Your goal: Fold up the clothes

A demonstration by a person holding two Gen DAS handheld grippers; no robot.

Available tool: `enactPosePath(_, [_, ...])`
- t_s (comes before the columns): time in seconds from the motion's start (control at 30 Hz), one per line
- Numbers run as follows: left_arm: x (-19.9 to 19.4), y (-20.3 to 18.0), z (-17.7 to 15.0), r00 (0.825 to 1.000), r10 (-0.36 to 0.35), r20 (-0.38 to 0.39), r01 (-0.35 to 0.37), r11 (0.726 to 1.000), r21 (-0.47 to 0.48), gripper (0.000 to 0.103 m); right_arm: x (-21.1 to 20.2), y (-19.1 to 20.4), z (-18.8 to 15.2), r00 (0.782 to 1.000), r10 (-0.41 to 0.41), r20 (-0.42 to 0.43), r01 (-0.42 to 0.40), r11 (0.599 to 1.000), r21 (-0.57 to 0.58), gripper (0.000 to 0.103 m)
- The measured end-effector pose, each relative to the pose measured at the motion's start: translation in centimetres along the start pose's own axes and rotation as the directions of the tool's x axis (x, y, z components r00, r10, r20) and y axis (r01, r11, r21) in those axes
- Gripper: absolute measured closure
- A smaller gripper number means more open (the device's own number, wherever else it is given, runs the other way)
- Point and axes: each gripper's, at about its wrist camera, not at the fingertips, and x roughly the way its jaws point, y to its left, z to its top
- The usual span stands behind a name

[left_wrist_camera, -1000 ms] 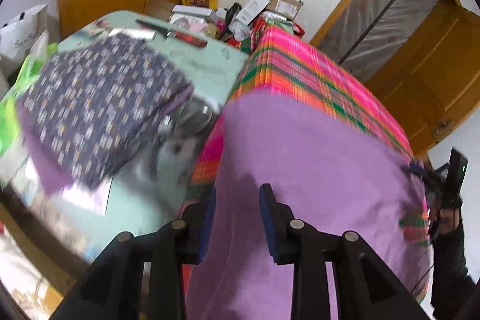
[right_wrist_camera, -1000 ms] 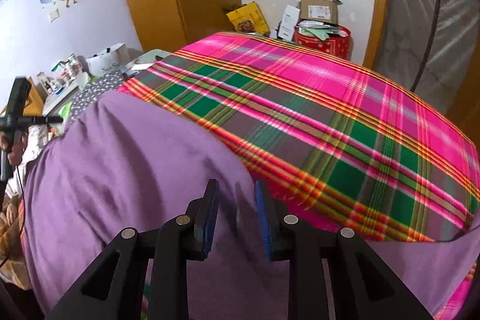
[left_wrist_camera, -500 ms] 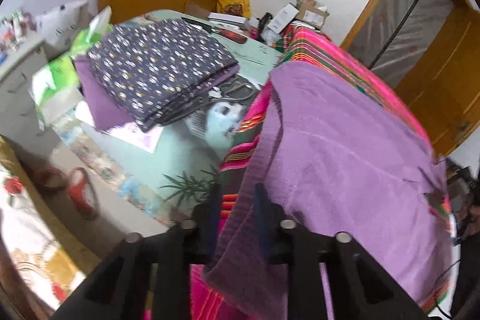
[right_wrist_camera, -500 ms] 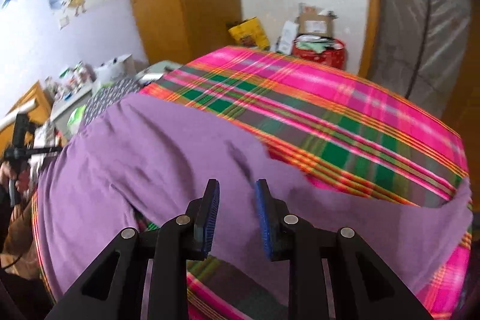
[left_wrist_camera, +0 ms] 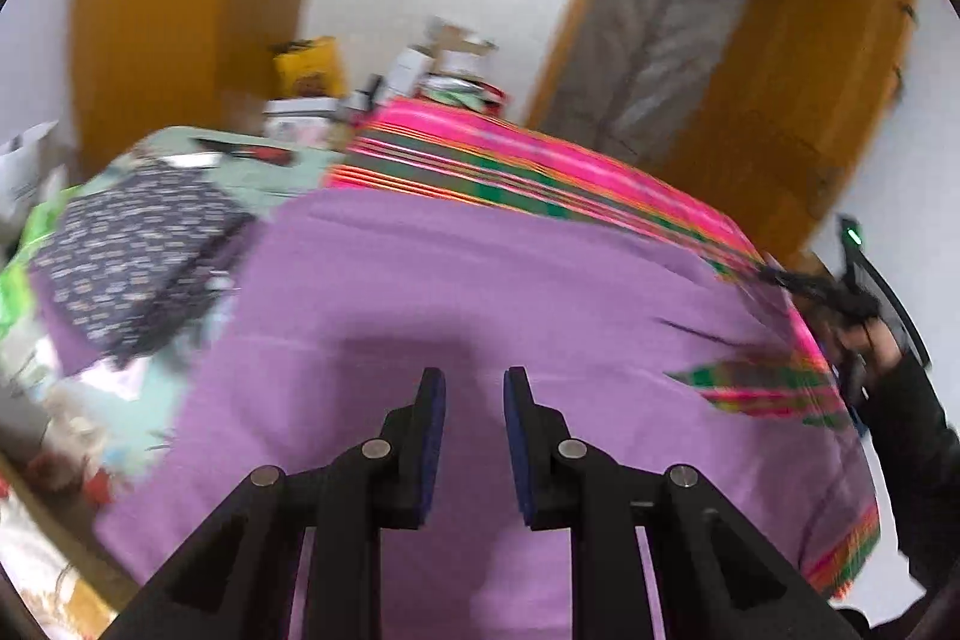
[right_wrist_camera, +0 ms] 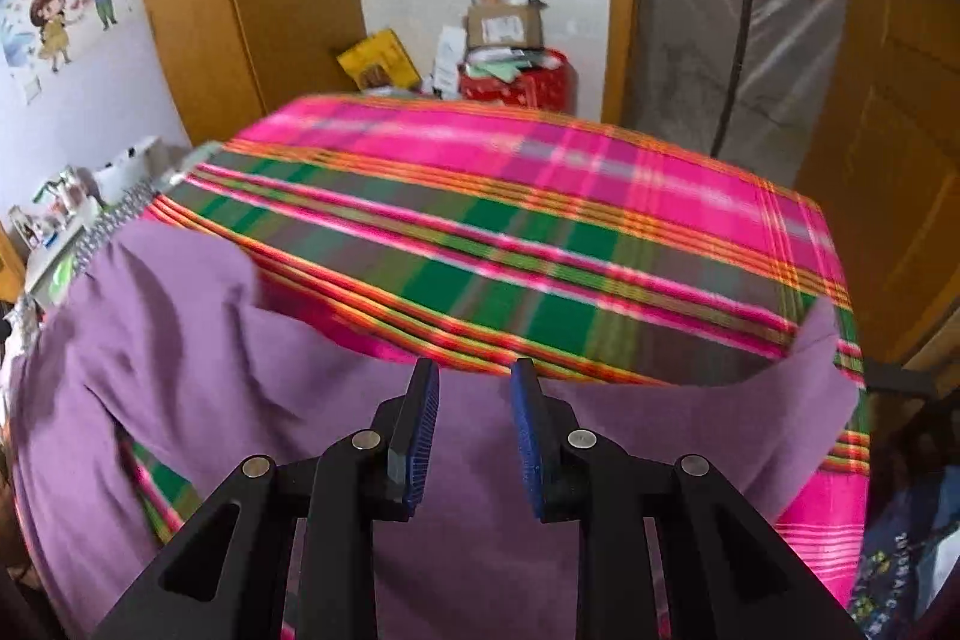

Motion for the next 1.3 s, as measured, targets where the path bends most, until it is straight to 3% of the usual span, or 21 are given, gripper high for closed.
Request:
enactPosePath(0.23, [4.2,-5.9,-1.4,0.989,-0.088,-0.117,0.101,0.989,0.107,0.083,2.0,-1.5,-1.0,0.997,0.023,-0.071,-0.028,0.997,-0.067,0.077])
enactPosePath(0.3, [5.1,-6.7,-1.9,0.984,-0.104,-0.147,0.121,0.986,0.118,0.083,2.5,-1.4,-1.2,0.996,0.027,-0.086,-0.035,0.995,-0.093,0.064])
enactPosePath(0.53, [6.1,-8.2,-2.3,0.978,-0.11,-0.179,0.135,0.982,0.131,0.083,5.0,-0.3,-0.7,0.991,0.041,-0.125,-0.063,0.982,-0.178,0.06])
enactPosePath(0.73, [6.1,-8.2,-2.0,0.98,-0.096,-0.177,0.12,0.985,0.126,0.083,5.8,-1.0,-0.1,0.99,0.089,-0.113,-0.107,0.98,-0.165,0.059])
enactPosePath(0.77, [6.1,-8.2,-2.0,0.98,-0.096,-0.176,0.118,0.985,0.125,0.083,5.8,-1.0,-0.1,0.989,0.094,-0.117,-0.112,0.981,-0.161,0.062])
enactPosePath(0.83, [6.4,-8.4,-2.0,0.98,-0.094,-0.176,0.117,0.985,0.123,0.083,5.6,-0.7,0.0,0.988,0.086,-0.131,-0.109,0.979,-0.174,0.097])
enactPosePath(0.87, [6.4,-8.4,-2.0,0.98,-0.093,-0.176,0.115,0.986,0.123,0.083,5.6,-0.3,0.0,0.988,0.073,-0.135,-0.099,0.976,-0.194,0.1])
enactPosePath(1.0, [6.4,-8.4,-1.8,0.98,-0.089,-0.176,0.112,0.986,0.125,0.083,5.0,0.6,0.4,0.995,0.009,-0.104,-0.034,0.971,-0.235,0.1])
enactPosePath(1.13, [6.7,-8.5,-1.8,0.98,-0.082,-0.181,0.105,0.987,0.121,0.083,4.4,-1.3,2.2,0.997,-0.083,-0.011,0.081,0.987,-0.136,0.1])
enactPosePath(1.3, [6.9,-8.5,-1.8,0.979,-0.081,-0.185,0.103,0.988,0.114,0.083,6.2,-3.8,3.3,0.988,-0.146,-0.052,0.145,0.989,-0.016,0.099])
